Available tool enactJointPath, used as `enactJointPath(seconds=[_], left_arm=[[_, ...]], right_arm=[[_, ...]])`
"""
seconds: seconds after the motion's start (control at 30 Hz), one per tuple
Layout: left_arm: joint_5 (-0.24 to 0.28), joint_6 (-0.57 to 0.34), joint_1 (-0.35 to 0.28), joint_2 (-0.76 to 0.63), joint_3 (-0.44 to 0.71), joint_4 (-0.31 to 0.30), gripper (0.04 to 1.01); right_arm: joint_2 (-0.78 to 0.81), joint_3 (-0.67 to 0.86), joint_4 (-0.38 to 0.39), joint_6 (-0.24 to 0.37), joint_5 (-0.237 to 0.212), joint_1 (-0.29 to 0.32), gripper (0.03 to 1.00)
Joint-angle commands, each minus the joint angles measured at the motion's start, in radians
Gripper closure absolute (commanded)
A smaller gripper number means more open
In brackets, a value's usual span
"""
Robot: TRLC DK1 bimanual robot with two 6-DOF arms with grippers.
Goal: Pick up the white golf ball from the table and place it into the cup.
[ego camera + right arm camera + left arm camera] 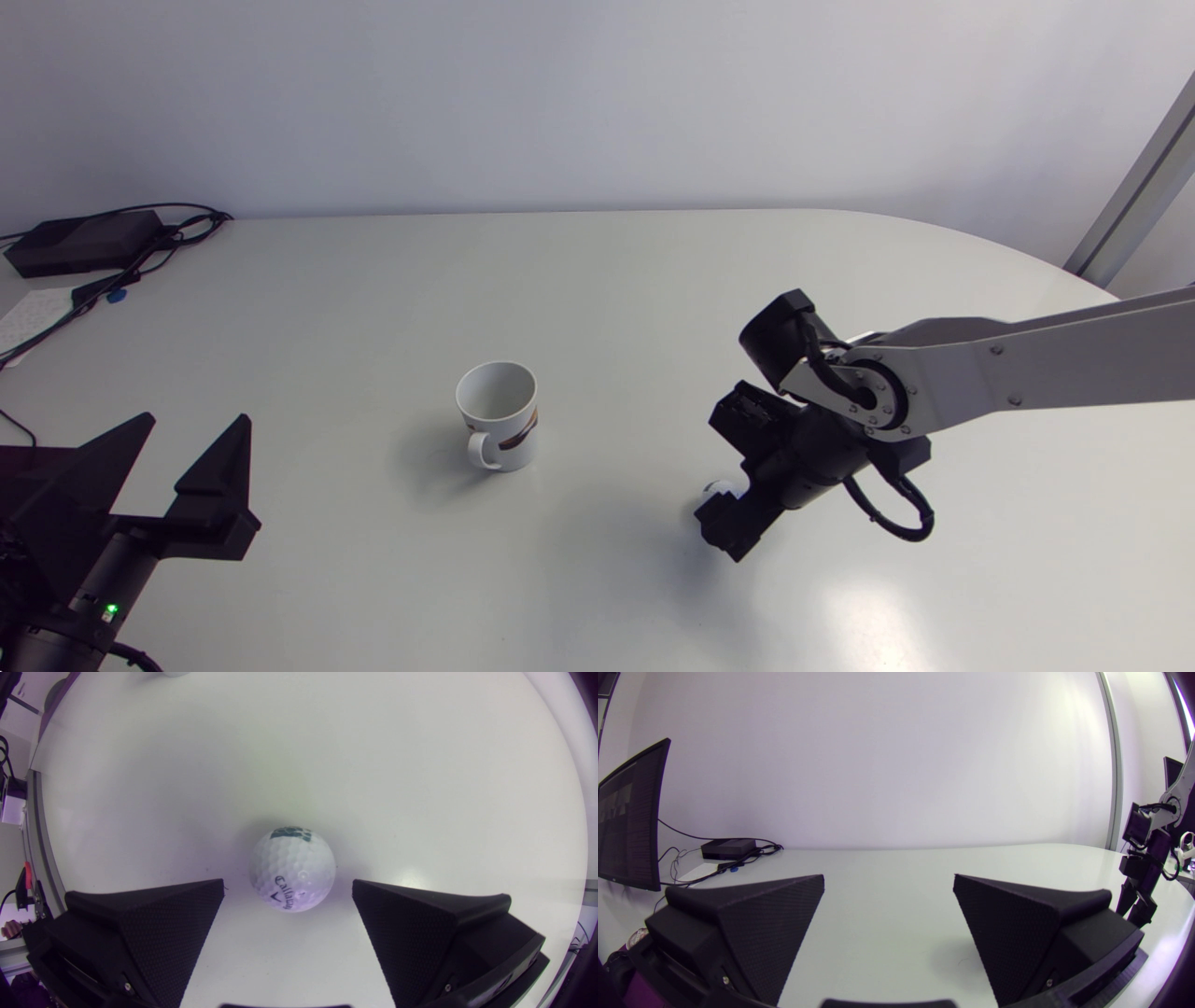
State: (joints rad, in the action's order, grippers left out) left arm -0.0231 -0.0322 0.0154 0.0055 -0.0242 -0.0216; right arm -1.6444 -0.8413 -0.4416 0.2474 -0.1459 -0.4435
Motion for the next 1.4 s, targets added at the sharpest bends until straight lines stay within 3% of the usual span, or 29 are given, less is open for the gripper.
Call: enactJointPath(seconds=[0.0,0.37,0.77,0.93,1.07,1.2,1.37], left_arm=[[0.003,0.000,-0.002,-0.015,0.021,0.008,0.052],[0.003,0.002,-0.002,-0.015,0.021,0.008,0.052],[0.003,0.002,-0.002,-0.015,0.021,0.008,0.052],[0.003,0.002,-0.002,-0.015,0.021,0.008,0.052],[0.003,0.002,-0.002,-0.015,0.021,0.008,0.052],[0.003,0.000,-0.002,-0.015,0.021,0.008,0.052],[0.003,0.002,-0.002,-0.015,0.021,0.008,0.052]], right_arm=[[-0.029,0.011,0.011,-0.005,0.017,-0.014,0.070],[-0.054,-0.016,0.017,-0.005,0.039,-0.035,0.070],[-0.060,-0.031,0.055,-0.022,0.094,-0.060,0.070],[-0.057,-0.025,0.073,-0.020,0.100,-0.060,0.107],[-0.052,-0.015,0.078,-0.019,0.109,-0.063,0.169],[-0.041,-0.005,0.081,-0.019,0.112,-0.061,0.339],[-0.029,0.007,0.090,-0.022,0.126,-0.055,0.436]])
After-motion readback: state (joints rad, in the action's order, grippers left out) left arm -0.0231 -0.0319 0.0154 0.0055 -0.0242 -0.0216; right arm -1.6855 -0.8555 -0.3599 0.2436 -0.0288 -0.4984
